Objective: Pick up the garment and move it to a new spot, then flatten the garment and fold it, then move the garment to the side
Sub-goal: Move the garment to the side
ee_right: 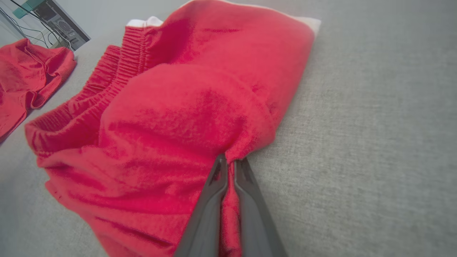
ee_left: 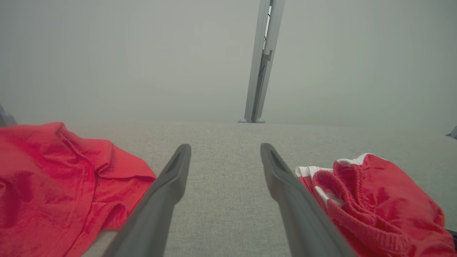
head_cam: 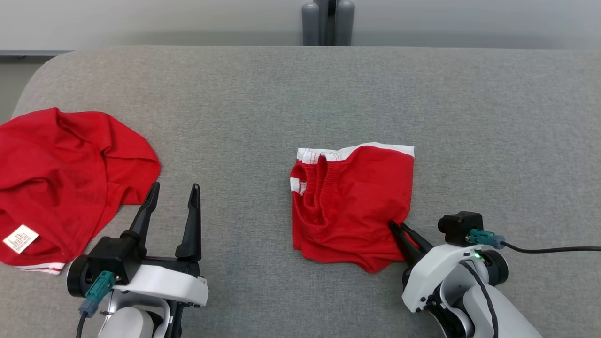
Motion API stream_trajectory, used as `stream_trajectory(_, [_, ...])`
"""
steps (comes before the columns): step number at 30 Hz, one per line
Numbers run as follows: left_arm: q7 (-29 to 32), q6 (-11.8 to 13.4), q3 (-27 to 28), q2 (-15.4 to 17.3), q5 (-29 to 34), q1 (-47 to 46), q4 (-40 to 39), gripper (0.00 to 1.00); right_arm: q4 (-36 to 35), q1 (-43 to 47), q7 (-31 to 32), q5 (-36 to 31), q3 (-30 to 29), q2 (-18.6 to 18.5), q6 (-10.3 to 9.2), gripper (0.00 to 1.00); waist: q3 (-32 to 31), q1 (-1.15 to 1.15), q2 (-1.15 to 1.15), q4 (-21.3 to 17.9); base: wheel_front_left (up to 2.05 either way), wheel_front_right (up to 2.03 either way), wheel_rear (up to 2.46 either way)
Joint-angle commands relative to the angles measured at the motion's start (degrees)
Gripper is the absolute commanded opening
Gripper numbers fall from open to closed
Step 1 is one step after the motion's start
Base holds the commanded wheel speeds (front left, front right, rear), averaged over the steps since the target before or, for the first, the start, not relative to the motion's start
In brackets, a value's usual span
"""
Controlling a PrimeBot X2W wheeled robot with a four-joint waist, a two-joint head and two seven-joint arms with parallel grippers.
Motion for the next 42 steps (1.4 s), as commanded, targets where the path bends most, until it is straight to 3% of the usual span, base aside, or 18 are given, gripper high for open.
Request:
stream_trajectory(1, [-0.3, -0.27, 0.2, 0.35, -0.13, -1.19, 0.02, 1.0, 0.68, -0.54, -0.72, -0.05, -0.01, -0.63, -0.06, 0.0, 0.14, 0.0, 0.0, -0.54, 0.0, 0.0, 0.0])
stream_trajectory(7, [-0.23, -0.31, 0.15, 1.13, 0.21, -1.46, -1.24, 1.0, 1.15, -1.11, -3.39, -0.49, 0.52, -0.65, -0.08, 0.0, 1.36, 0.0, 0.0, -5.09, 0.0, 0.0, 0.0])
stream_trajectory(22, [4.58, -0.44, -0.69, 5.8, 2.98, -5.19, -8.96, 1.0, 4.63, -4.09, -9.55, 1.64, -2.2, -0.65, -0.18, 0.0, 7.76, 0.0, 0.0, -24.06, 0.0, 0.0, 0.0])
stream_trajectory(30, [7.9, -1.13, -1.73, 7.93, 4.23, -7.46, -12.38, 1.0, 11.69, -14.22, -13.9, 3.35, -7.72, -0.84, -0.1, 0.0, 11.75, 0.0, 0.0, -28.35, 0.0, 0.0, 0.0])
stream_trajectory(35, [9.65, -1.52, -2.3, 9.14, 5.19, -9.09, -14.57, 1.0, 17.96, -21.13, -15.2, 3.39, -14.98, -3.07, -0.09, 0.0, 14.5, 0.0, 0.0, -29.14, 0.0, 0.0, 0.0])
stream_trajectory(36, [10.08, -1.56, -2.34, 9.62, 5.36, -9.46, -15.38, 1.0, 20.06, -23.42, -15.31, 2.55, -19.18, -5.06, -0.1, 0.0, 15.44, 0.0, 0.0, -29.21, 0.0, 0.0, 0.0])
stream_trajectory(42, [10.8, -1.66, -2.79, 10.09, 5.67, -10.26, -16.92, 1.0, 19.37, -24.42, -15.21, -4.91, -33.8, -6.72, -0.04, 0.0, 17.51, 0.0, 0.0, -28.63, 0.0, 0.0, 0.0])
